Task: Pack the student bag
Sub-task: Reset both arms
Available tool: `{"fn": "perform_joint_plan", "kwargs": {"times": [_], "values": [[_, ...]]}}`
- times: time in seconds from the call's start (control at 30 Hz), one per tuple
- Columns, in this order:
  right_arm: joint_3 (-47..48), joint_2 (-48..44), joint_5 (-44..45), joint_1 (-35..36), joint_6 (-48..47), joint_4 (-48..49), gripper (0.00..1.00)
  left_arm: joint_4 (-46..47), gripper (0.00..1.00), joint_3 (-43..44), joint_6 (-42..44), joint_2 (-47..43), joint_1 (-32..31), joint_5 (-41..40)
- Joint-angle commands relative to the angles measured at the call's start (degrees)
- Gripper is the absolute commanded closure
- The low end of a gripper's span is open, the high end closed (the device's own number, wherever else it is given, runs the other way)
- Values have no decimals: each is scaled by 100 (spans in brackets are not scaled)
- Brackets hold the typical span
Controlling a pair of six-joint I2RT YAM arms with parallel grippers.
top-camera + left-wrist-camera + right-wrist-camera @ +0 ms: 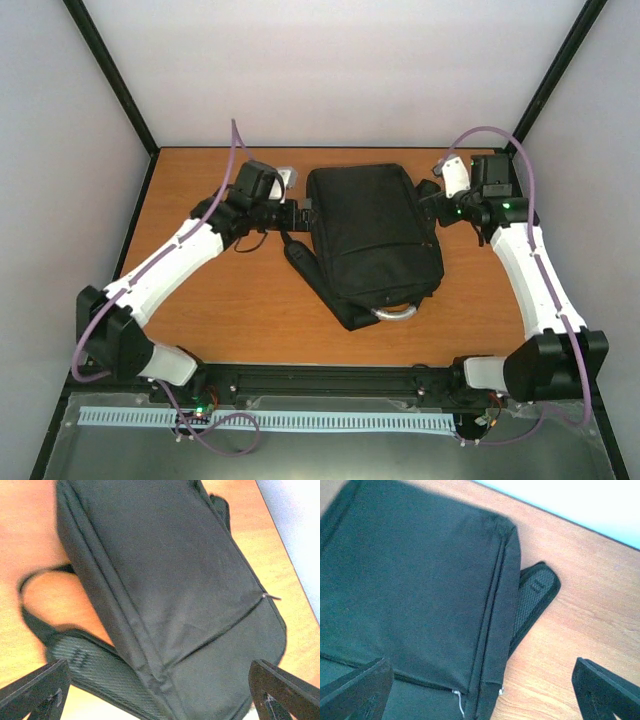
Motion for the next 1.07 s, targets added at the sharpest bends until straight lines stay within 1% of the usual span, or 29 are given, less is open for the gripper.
{"fn": "perform_joint_plan", "kwargs": {"times": [0.0,0.1,0.2,0.33,0.43,0.53,0.63,0.73,1.03], "values": [[346,-353,17,-51,705,366,0,-1061,0,640,770,-407,37,-1242],[361,-412,-2,-48,1255,504,0,-1108,0,657,959,-614,46,-1838],[13,-600,196,-48,1568,893,0,-946,0,359,989,-845,46,-2612],[-805,-1159,175,-42,1475,1723,0,-749,0,-173,887,-1252,50,-3582],[-1516,-1517,158,-50,1463,2348,0,-507,0,-552,836,-1647,84,-4051],[-1985,-1701,302,-49,1539,2746,0,-267,0,-1031,686,-1986,111,-4655],[-2115,-1792,371,-51,1523,2810,0,-189,0,-1362,669,-2194,116,-4667],[-2213,-1888,346,-47,1505,2879,0,255,0,-1830,897,-2372,116,-4896],[-2181,-1949,389,-52,1420,2741,0,136,0,-1687,1032,-2358,116,-4517]]}}
